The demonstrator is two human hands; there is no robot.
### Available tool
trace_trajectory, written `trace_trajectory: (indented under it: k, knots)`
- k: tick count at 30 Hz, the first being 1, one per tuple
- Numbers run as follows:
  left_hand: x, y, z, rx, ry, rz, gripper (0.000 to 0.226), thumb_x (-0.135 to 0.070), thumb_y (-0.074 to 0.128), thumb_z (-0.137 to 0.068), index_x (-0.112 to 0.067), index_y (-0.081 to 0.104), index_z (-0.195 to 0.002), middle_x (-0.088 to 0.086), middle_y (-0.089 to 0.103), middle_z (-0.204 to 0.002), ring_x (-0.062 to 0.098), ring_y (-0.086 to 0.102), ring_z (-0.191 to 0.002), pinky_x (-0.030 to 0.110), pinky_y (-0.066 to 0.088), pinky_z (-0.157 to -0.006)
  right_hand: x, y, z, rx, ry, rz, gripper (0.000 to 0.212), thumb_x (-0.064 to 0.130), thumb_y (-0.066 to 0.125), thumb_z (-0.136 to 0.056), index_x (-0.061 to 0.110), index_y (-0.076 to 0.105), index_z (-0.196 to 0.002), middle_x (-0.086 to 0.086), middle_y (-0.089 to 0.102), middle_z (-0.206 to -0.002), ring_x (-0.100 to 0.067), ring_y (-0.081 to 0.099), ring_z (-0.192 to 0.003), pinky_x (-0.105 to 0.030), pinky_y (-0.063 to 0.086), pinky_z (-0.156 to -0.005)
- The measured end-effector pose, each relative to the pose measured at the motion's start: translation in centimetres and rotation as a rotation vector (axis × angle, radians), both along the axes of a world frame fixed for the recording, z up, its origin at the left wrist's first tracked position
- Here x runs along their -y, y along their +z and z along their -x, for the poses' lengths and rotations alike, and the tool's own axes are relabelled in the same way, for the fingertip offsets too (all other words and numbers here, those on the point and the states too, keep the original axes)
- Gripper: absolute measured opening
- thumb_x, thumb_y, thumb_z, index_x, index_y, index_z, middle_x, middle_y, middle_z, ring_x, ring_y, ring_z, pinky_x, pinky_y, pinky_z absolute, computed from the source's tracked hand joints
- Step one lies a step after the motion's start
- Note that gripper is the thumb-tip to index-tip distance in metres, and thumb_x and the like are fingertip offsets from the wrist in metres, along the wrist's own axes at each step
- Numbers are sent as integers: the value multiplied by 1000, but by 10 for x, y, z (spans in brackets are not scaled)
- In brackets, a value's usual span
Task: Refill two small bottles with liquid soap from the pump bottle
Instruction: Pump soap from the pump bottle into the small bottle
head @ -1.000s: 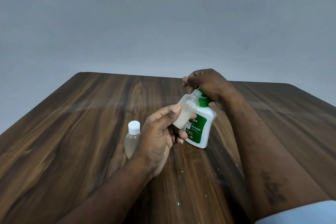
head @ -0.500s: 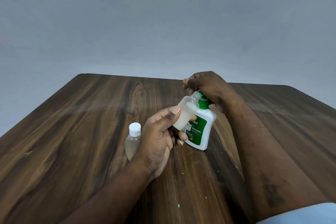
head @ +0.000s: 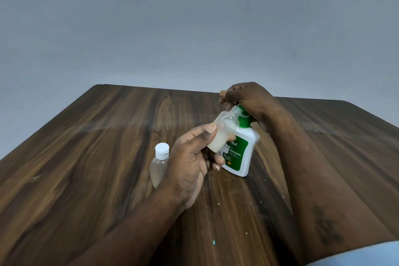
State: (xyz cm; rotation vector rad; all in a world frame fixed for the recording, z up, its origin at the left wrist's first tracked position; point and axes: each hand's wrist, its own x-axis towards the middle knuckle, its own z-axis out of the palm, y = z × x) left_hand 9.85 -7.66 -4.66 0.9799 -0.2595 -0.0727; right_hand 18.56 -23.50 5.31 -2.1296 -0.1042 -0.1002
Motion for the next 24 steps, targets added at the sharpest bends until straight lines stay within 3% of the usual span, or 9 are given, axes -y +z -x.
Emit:
trace_trajectory:
  k: [11, 19, 24]
  knots:
    - [-1, -1, -2, 7, -9, 7, 45, -39, 64, -91, -6, 74, -120, 42, 63, -117, 17, 57, -61, 27, 46, -53, 2, 5, 0, 8, -18, 3, 19, 25, 69, -98, 16, 77, -84, -1, 64, -77, -16, 54, -67, -30, 43, -63]
    - [-1, -1, -3, -5, 9, -3, 49, -39, 66, -92, -2, 70, -124, 42, 63, -117, 17, 56, -59, 27, 45, -52, 1, -1, -1, -19, -19, -3, 16, 21, 68, -96, 11, 79, -89, -3, 63, -77, -18, 50, -64, -33, 41, -64]
    - [0, -2, -3, -4, 5, -2, 48, -36, 63, -94, 0, 68, -125, 34, 71, -114, 18, 54, -60, 26, 45, -52, 1, 1, -1, -5, -37, 9, 20, 21, 70, -96, 3, 77, -98, -2, 63, -76, -16, 51, -63, -31, 42, -62]
